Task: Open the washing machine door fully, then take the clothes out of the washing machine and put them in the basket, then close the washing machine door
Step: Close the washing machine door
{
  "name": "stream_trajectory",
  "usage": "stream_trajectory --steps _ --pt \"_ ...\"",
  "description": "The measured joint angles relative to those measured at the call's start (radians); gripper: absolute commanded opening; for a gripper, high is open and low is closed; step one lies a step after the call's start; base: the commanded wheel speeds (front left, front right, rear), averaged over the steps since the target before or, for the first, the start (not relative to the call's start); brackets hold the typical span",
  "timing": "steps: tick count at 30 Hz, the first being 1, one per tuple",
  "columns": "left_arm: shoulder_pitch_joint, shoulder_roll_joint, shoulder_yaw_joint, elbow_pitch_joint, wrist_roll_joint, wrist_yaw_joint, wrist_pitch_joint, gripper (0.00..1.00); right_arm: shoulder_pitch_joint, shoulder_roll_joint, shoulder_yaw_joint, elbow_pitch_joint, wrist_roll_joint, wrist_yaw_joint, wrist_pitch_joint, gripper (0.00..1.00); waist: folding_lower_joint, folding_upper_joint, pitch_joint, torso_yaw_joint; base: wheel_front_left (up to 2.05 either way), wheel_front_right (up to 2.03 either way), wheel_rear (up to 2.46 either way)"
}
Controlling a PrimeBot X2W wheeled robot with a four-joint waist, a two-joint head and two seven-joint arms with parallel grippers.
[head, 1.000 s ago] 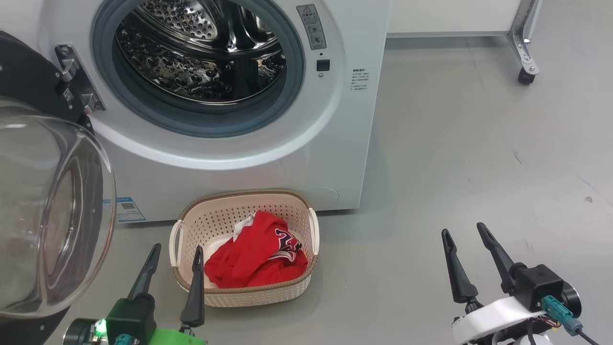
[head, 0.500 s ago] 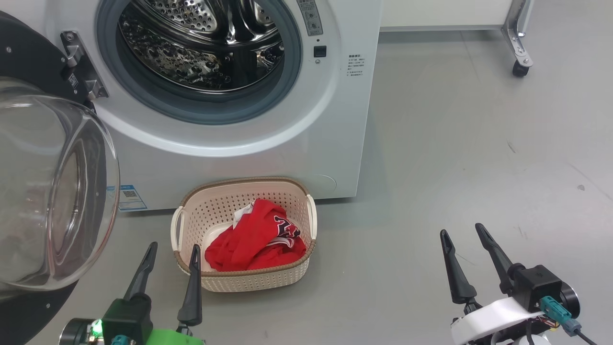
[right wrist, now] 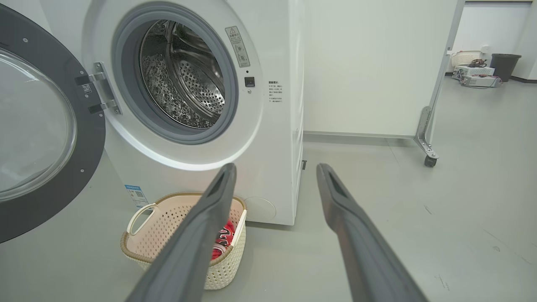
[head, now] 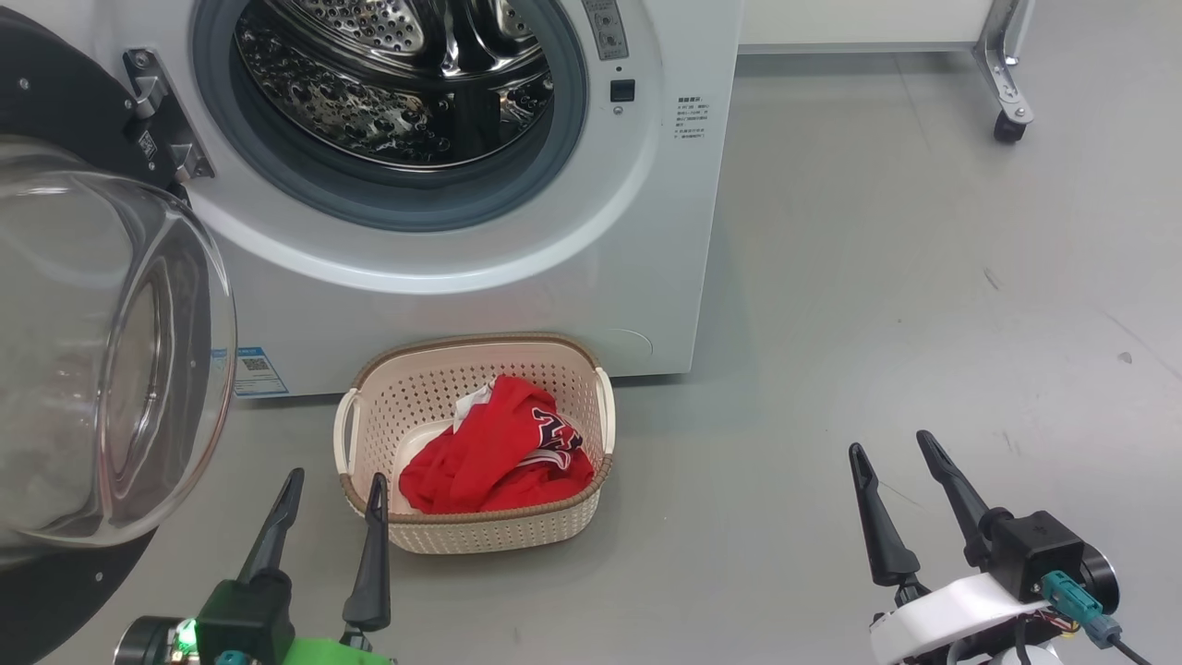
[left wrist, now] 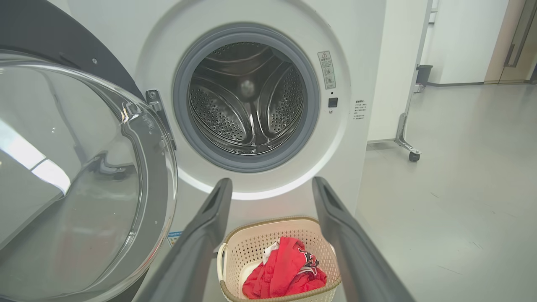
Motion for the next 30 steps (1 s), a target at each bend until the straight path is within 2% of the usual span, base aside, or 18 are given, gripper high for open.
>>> stream_trajectory --steps 3,15,30 --pt "0.000 0.000 -0.006 -0.001 0.000 0.000 0.000 1.00 0.001 0.000 -0.005 -0.002 0.000 -0.009 0.000 1.00 0.0000 0.0000 0.000 0.005 0.00 0.00 0.00" --pt "-0.001 0.000 -0.020 -0.002 0.003 0.000 0.000 1.00 0.013 -0.017 -0.017 -0.020 0.003 -0.010 0.000 1.00 0.0000 0.0000 0.008 0.075 0.00 0.00 0.00" --pt "-0.003 -0.003 -0.007 -0.004 0.003 0.006 -0.021 1.00 -0.002 -0.044 -0.001 -0.042 0.001 -0.003 0.018 1.00 0.0000 0.0000 0.029 0.251 0.00 0.00 0.00"
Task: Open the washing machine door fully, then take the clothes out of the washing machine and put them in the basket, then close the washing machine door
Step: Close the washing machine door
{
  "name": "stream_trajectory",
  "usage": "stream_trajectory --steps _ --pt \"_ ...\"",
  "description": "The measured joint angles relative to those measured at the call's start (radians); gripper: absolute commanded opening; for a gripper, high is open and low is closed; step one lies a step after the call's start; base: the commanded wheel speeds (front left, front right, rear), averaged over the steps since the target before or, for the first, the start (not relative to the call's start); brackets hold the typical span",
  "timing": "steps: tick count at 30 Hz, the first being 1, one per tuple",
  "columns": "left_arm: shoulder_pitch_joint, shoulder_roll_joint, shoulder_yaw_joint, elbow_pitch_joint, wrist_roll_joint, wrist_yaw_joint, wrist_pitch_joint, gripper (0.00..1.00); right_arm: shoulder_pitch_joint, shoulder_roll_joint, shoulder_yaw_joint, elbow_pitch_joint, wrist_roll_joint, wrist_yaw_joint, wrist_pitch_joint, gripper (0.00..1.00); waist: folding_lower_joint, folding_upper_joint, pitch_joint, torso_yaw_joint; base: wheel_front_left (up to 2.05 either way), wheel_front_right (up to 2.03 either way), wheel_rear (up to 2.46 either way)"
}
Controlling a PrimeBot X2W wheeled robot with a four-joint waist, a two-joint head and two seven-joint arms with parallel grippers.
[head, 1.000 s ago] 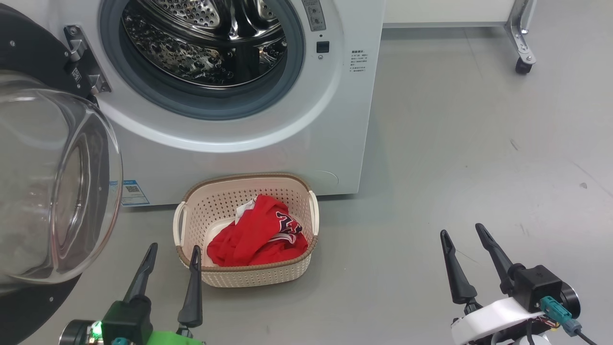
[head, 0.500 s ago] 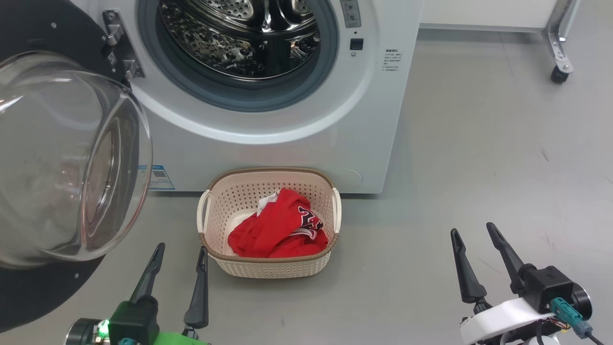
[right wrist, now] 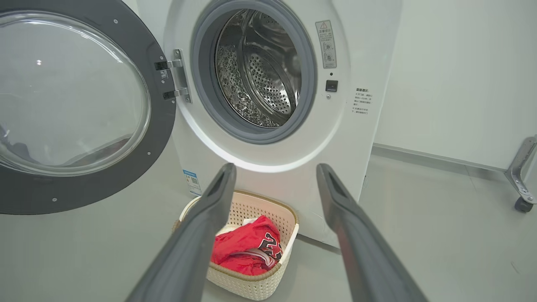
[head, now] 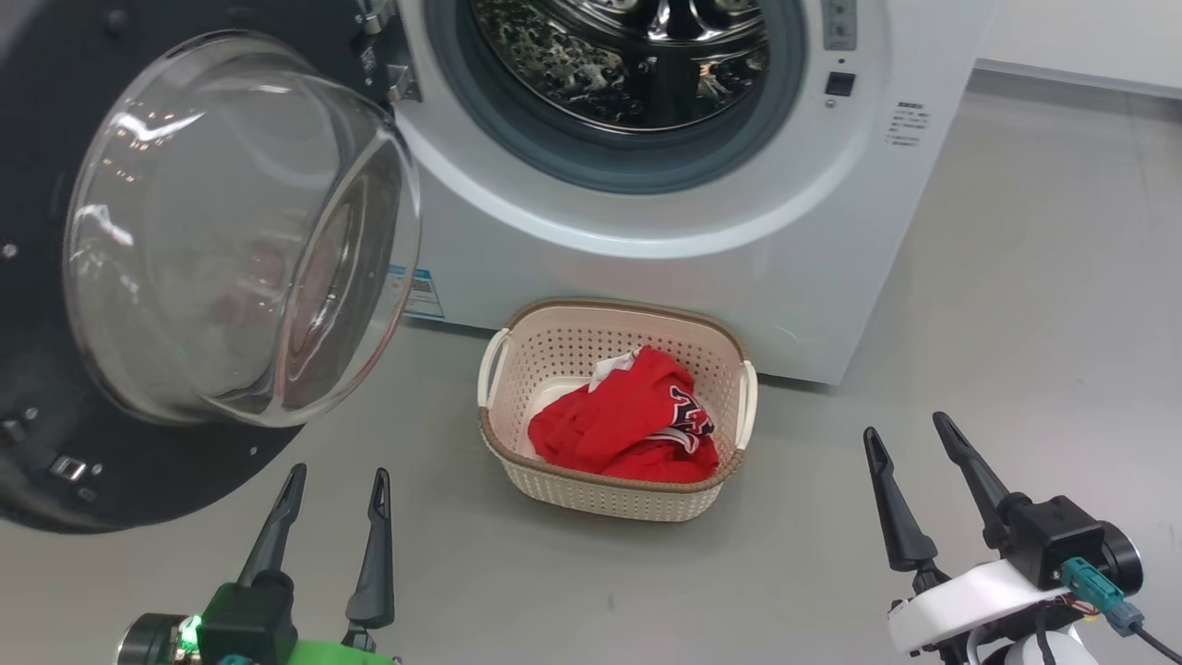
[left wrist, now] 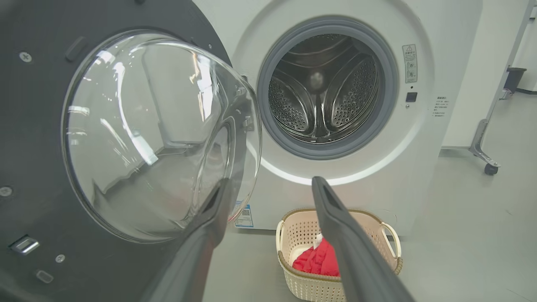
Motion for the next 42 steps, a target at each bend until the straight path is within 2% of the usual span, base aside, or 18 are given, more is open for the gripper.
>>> stream_trajectory --steps 13,19,26,36,37,38,42 --pt "0.000 -0.005 0.007 0.002 0.000 0.003 -0.020 1.00 -0.027 -0.002 0.027 -0.007 -0.003 0.014 0.021 1.00 0.0000 0.0000 0.018 0.179 0.00 0.00 0.00" --pt "0.002 -0.009 0.052 -0.009 -0.001 0.003 -0.044 1.00 -0.077 -0.002 0.080 -0.010 -0.015 0.032 0.043 1.00 0.0000 0.0000 0.035 0.246 0.00 0.00 0.00" --pt "0.004 -0.017 0.074 -0.011 -0.003 0.005 -0.053 1.00 -0.096 -0.002 0.108 0.007 -0.016 0.040 0.053 1.00 0.0000 0.0000 0.056 0.277 0.00 0.00 0.00" --pt "0.008 -0.020 0.077 -0.011 -0.006 0.012 -0.064 1.00 -0.109 -0.002 0.114 0.026 -0.016 0.048 0.053 1.00 0.0000 0.0000 0.053 0.278 0.00 0.00 0.00" --pt "0.009 -0.020 0.077 -0.010 -0.008 0.012 -0.064 0.47 -0.109 -0.002 0.114 0.027 -0.016 0.048 0.053 1.00 0.0000 0.0000 0.052 0.278 0.00 0.00 0.00" --pt "0.010 -0.020 0.077 -0.010 -0.011 0.012 -0.064 0.00 -0.109 -0.002 0.114 0.028 -0.015 0.048 0.053 1.00 0.0000 0.0000 0.052 0.277 0.00 0.00 0.00" --pt "0.014 -0.020 0.077 -0.009 -0.011 0.012 -0.064 0.00 -0.111 -0.002 0.115 0.031 -0.015 0.049 0.053 1.00 0.0000 0.0000 0.051 0.277 0.00 0.00 0.00"
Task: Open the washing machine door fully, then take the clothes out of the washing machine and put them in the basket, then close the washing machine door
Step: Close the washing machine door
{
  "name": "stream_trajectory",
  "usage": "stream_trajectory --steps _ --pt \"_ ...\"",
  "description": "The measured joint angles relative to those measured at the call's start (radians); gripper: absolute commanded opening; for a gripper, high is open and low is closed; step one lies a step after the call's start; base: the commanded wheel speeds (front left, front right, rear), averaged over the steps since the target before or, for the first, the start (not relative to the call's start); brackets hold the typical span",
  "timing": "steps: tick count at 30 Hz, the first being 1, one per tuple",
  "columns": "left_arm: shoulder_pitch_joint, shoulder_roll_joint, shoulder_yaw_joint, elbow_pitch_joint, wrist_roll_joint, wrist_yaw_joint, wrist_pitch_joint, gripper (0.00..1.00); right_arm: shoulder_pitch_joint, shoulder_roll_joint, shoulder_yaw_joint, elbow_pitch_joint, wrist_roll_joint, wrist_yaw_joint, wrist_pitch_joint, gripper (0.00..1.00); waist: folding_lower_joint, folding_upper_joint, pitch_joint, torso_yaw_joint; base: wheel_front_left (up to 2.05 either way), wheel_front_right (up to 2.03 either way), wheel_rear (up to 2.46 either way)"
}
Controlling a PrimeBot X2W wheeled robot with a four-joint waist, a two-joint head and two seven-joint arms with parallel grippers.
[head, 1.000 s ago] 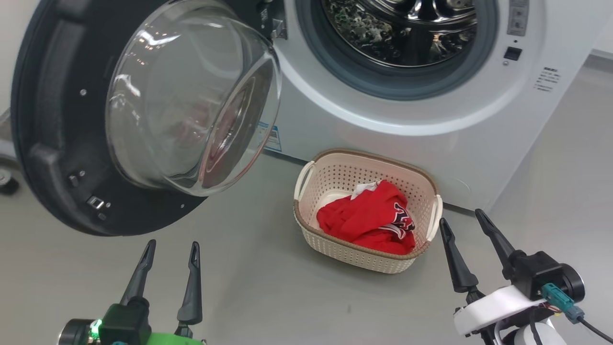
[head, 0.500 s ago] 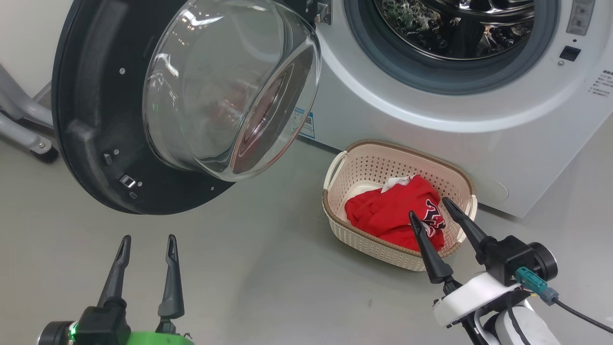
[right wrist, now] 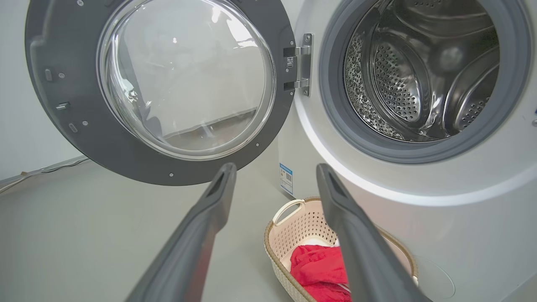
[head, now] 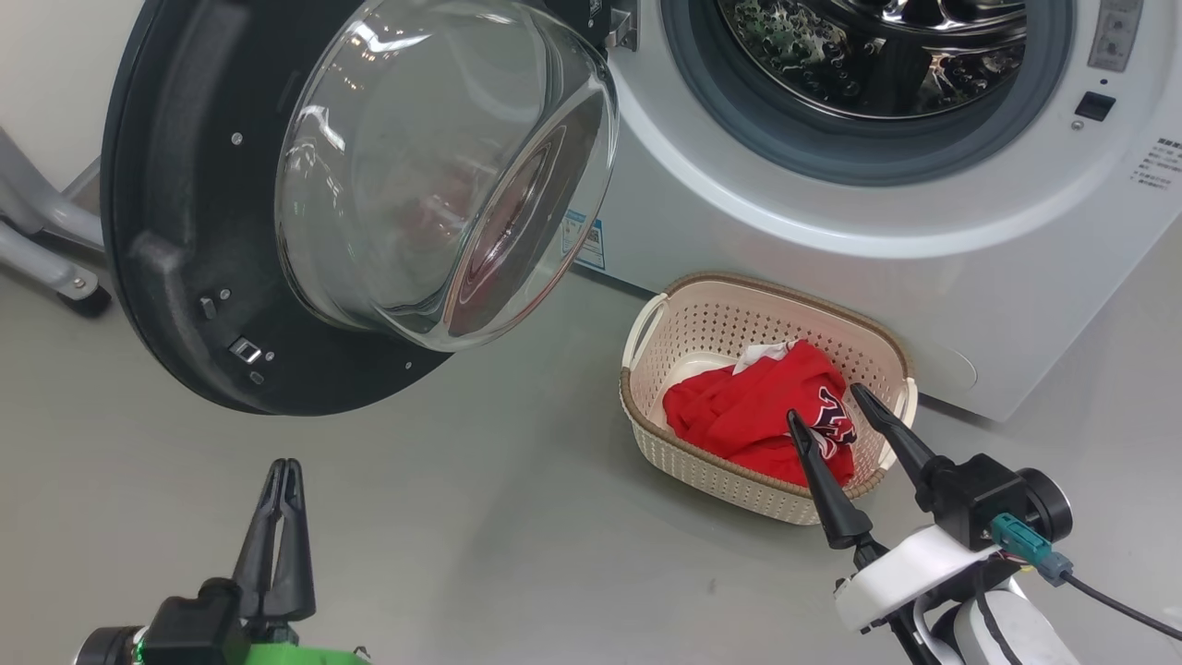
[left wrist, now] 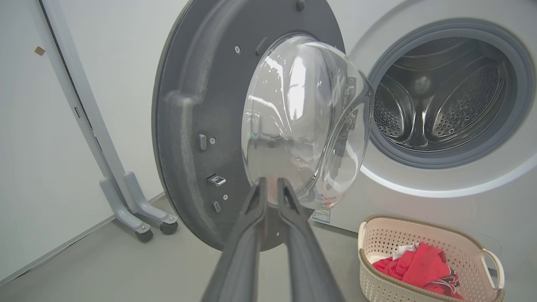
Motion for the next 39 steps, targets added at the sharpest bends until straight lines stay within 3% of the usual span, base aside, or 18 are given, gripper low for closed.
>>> stream_trajectory --steps 11,15,18,24,27,31,39 --pt "0.002 -0.003 0.003 -0.053 -0.084 -0.002 -0.022 0.00 -0.015 0.000 0.006 0.012 0.000 0.001 0.000 1.00 0.0000 0.0000 -0.002 0.000 0.00 0.00 0.00" --pt "-0.001 -0.005 0.005 -0.121 -0.283 -0.062 -0.026 0.00 -0.015 0.000 0.007 0.015 0.000 0.001 0.000 1.00 0.0000 0.0000 -0.003 0.001 0.00 0.00 0.00" --pt "-0.003 -0.005 0.002 -0.167 -0.500 -0.105 -0.031 0.00 -0.016 0.000 0.007 0.016 0.000 0.001 0.000 1.00 0.0000 0.0000 -0.003 0.001 0.00 0.00 0.00" --pt "-0.020 -0.006 0.035 -0.258 -0.753 -0.192 -0.032 0.00 -0.017 -0.005 0.003 0.017 0.000 0.001 -0.001 1.00 0.0000 0.0000 -0.002 0.000 0.00 0.00 0.00" --pt "-0.037 -0.007 0.075 -0.295 -0.825 -0.218 -0.032 0.00 -0.016 -0.005 0.000 0.017 0.000 -0.001 -0.001 1.00 0.0000 0.0000 -0.001 0.000 0.00 0.00 0.00" --pt "-0.072 -0.006 0.153 -0.341 -0.908 -0.221 -0.031 0.00 -0.016 -0.007 -0.003 0.011 0.000 -0.002 -0.001 1.00 0.0000 0.0000 0.006 -0.001 0.00 0.00 0.00" --pt "-0.165 0.097 0.328 -0.314 -1.021 -0.220 0.025 0.00 -0.016 -0.023 -0.012 -0.005 0.000 -0.009 -0.001 1.00 0.0000 0.0000 0.029 0.000 0.00 0.00 0.00"
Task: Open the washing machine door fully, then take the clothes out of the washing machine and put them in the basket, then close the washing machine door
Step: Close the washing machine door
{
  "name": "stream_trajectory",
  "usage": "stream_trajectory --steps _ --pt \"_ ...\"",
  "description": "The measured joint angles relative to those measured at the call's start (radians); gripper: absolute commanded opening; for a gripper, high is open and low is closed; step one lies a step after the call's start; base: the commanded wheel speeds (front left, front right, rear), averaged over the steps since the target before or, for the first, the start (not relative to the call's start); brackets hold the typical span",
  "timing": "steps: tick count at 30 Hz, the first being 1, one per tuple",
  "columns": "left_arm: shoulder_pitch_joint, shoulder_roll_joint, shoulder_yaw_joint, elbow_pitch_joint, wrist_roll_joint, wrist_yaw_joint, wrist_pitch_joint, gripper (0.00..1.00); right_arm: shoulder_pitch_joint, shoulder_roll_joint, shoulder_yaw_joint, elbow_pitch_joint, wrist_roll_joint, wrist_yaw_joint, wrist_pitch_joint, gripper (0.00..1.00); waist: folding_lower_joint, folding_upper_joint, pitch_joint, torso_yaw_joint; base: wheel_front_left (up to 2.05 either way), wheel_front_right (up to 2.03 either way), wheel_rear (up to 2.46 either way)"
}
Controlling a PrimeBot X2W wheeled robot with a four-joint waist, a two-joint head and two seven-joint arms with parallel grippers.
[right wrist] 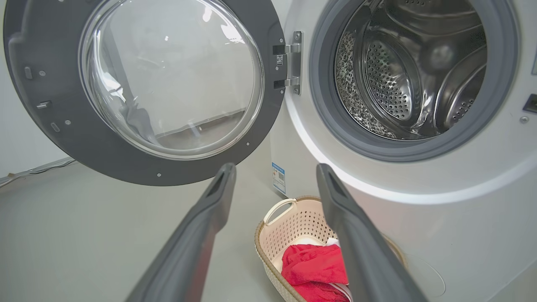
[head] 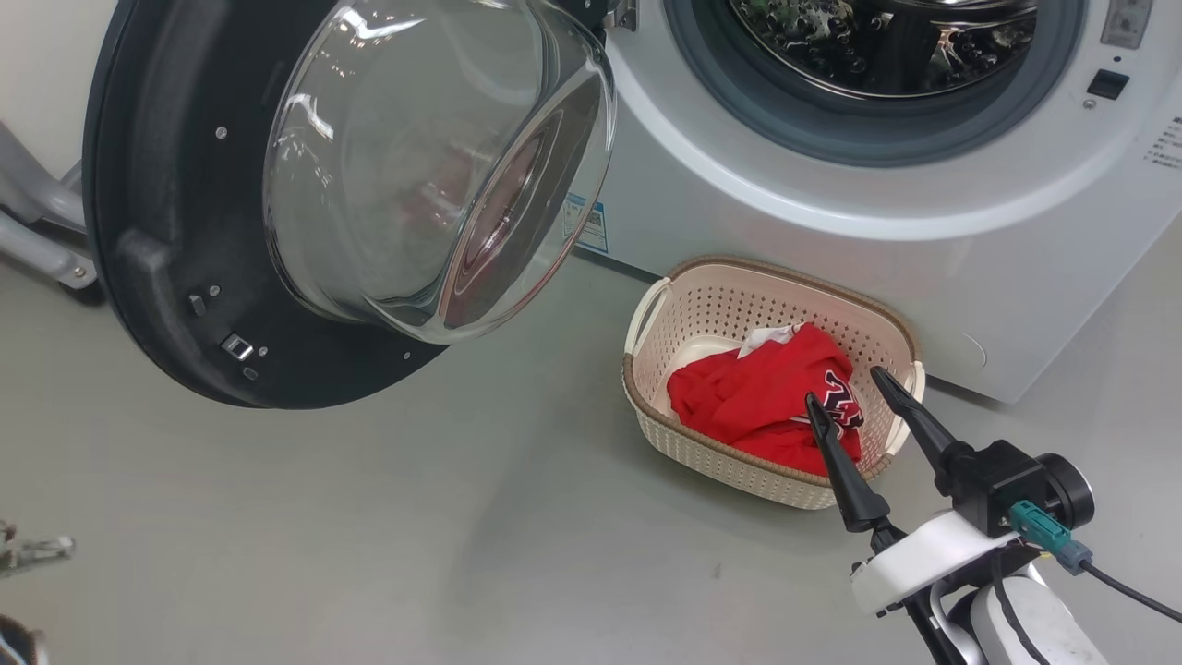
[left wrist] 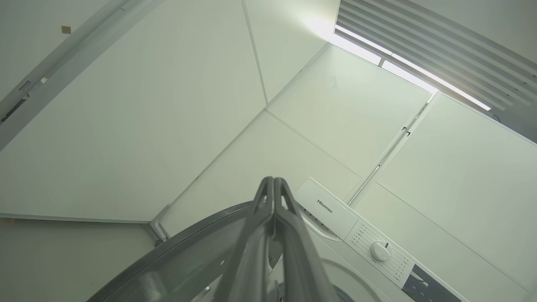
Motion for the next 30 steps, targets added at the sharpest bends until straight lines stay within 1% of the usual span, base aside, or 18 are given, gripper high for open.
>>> stream_trajectory --steps 3,7,9,11,19,24,30 --pt "-0.034 0.024 0.046 0.047 -0.072 0.010 0.028 0.00 0.000 -0.002 -0.004 -0.007 0.000 0.000 0.000 1.00 0.0000 0.0000 0.009 0.000 0.00 0.00 0.00" --pt "-0.077 0.056 0.094 0.132 -0.155 0.039 0.071 0.00 0.000 -0.011 -0.009 -0.011 0.000 -0.001 0.001 1.00 0.0000 0.0000 0.020 -0.001 0.00 0.00 0.00" --pt "-0.097 0.077 0.117 0.175 -0.175 0.058 0.093 0.00 0.000 -0.015 -0.012 -0.015 0.000 -0.002 0.001 1.00 0.0000 0.0000 0.024 -0.002 0.00 0.00 0.00" --pt "-0.117 0.093 0.138 0.223 -0.218 0.073 0.113 0.00 0.000 -0.017 -0.014 -0.021 0.000 -0.009 0.001 1.00 0.0000 0.0000 0.030 -0.003 0.00 0.00 0.00" --pt "-0.216 0.116 0.165 0.418 -0.339 0.134 0.188 0.00 0.004 -0.029 -0.020 -0.033 0.000 -0.010 0.010 1.00 0.0001 0.0000 0.043 -0.009 0.00 0.00 0.00" --pt "-0.257 0.160 0.191 0.511 -0.372 0.157 0.234 0.00 0.004 -0.029 -0.010 -0.049 0.000 -0.010 0.022 1.00 0.0000 0.0000 0.053 -0.028 0.00 0.00 0.00" --pt "-0.297 0.175 0.165 0.595 -0.397 0.164 0.286 0.00 0.003 -0.032 -0.008 -0.060 0.000 -0.009 0.028 1.00 0.0000 0.0000 0.072 -0.057 0.00 0.00 0.00"
